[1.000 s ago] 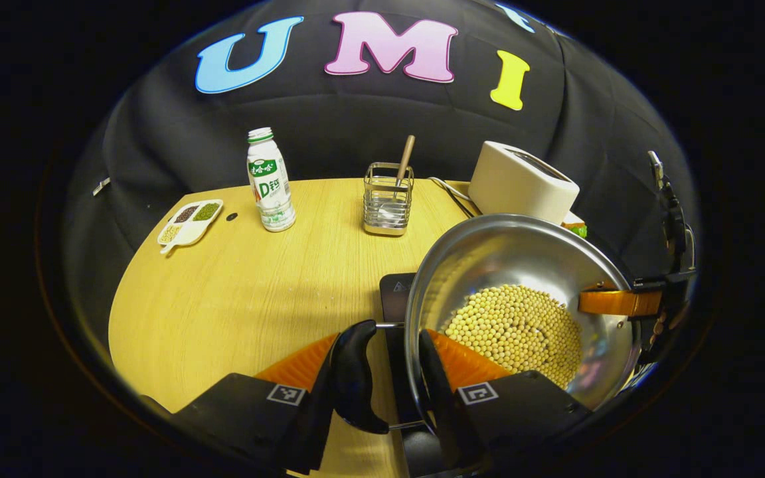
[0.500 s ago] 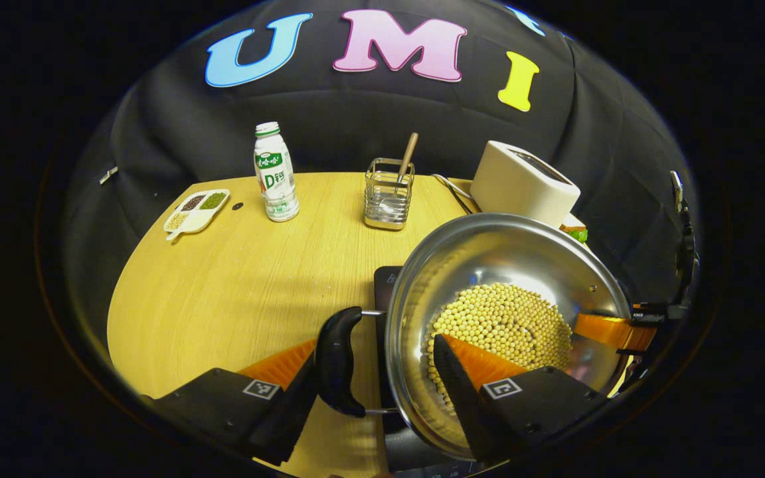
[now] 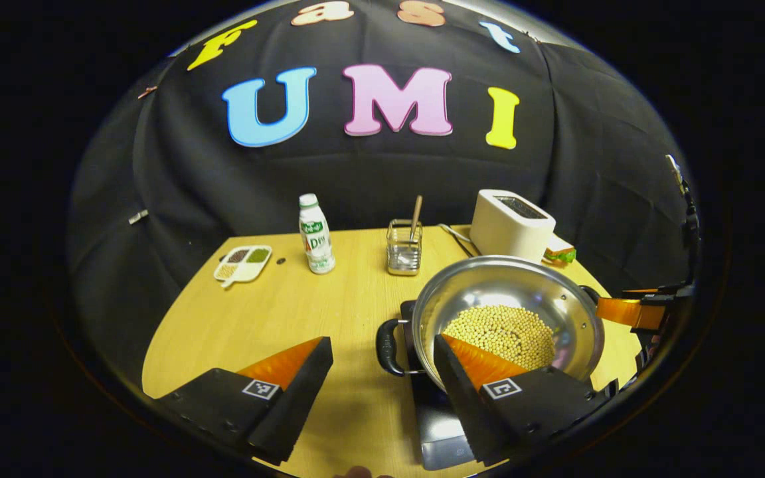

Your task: First push the handle of the pot to place it horizontally, then grasp the pot with both hands and set it on the induction cooktop.

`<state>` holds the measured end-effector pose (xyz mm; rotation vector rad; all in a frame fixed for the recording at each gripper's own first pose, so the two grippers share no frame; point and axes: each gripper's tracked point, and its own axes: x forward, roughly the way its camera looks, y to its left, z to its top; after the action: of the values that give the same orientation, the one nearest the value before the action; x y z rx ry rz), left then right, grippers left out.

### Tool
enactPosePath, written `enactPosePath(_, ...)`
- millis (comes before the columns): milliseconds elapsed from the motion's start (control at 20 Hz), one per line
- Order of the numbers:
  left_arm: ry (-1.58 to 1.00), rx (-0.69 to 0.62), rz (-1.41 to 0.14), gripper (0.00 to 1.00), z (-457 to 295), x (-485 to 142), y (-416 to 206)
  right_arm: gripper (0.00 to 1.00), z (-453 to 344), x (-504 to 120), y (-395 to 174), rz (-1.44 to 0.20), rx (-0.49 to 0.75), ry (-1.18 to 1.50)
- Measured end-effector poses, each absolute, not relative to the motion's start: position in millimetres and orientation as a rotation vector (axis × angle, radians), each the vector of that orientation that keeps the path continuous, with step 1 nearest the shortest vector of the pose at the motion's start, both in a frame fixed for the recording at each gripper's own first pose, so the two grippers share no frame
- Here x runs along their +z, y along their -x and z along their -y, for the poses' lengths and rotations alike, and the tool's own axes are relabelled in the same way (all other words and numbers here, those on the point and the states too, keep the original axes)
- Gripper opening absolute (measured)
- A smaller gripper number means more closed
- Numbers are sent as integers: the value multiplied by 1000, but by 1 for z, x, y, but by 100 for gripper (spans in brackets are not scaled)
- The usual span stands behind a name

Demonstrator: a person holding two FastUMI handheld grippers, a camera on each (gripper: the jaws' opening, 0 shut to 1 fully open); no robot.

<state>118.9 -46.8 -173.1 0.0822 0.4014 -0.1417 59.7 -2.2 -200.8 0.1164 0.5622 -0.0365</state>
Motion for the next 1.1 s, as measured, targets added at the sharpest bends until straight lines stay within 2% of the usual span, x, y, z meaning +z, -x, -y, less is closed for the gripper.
enactPosePath(250, -50, -144, -242, 95, 32, -111, -68, 99, -6, -127, -31, -349, -41, -80)
enactPosePath(600, -10, -62, -96, 95, -3, -58, 9, 99, -18, -42, 21, -89, -18, -84)
enactPosePath(950, -42, 41, 40, 95, -31, -35, 64, 98, 5, -43, 71, -57, -43, -92)
enactPosePath(1100, -21, 23, 91, 95, -18, -32, 82, 98, 22, -52, 84, -53, -71, -69)
